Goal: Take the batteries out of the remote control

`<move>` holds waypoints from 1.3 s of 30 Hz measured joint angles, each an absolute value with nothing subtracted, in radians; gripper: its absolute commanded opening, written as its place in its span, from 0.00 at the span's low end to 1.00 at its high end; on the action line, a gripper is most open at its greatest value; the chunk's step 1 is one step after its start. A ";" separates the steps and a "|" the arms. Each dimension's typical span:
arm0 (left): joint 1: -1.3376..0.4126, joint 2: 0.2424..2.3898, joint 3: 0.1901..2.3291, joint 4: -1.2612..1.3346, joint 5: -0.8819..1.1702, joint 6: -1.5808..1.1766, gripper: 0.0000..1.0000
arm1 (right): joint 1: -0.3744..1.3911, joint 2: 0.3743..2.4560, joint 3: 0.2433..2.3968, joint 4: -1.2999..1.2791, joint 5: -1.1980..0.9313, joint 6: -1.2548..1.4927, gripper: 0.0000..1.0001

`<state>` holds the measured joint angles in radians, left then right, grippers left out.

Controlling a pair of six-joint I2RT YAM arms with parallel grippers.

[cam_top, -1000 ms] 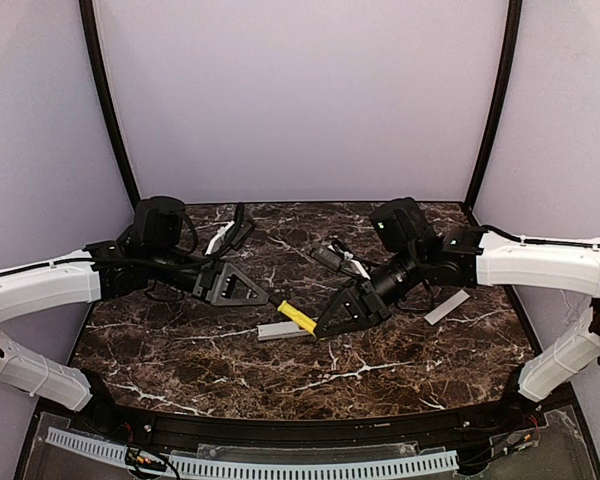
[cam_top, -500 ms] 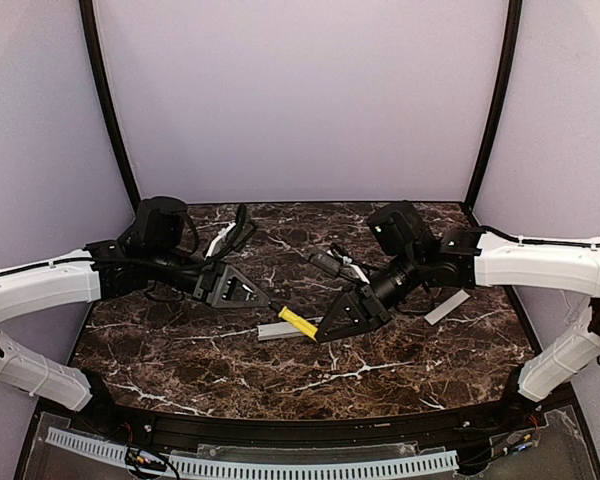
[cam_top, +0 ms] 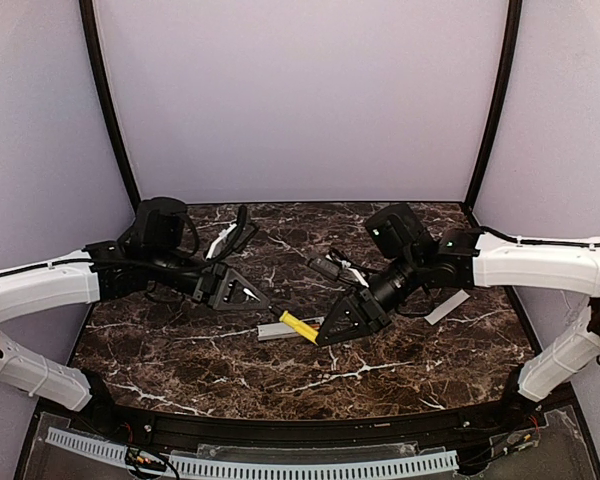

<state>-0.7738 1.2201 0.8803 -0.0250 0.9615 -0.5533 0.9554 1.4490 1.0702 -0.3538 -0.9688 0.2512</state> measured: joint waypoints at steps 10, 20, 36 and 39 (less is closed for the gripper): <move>-0.790 1.198 0.807 0.097 0.899 -0.615 0.00 | 0.960 1.416 1.039 -0.234 -0.823 0.339 0.80; -0.794 1.196 0.792 0.205 0.820 -0.673 0.01 | 0.962 1.224 0.796 0.227 -0.591 0.595 0.90; -0.795 1.218 0.725 0.566 0.774 -0.904 0.00 | 0.962 1.214 0.719 0.480 -0.439 0.748 0.82; -0.795 1.237 0.724 0.612 0.766 -0.930 0.00 | 0.962 1.214 0.719 0.510 -0.434 0.763 0.80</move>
<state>-0.7948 1.2369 0.7242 0.6117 0.7658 -0.9298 0.9615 1.2137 0.7185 0.5102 -0.4343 0.7631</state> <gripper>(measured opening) 0.034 0.819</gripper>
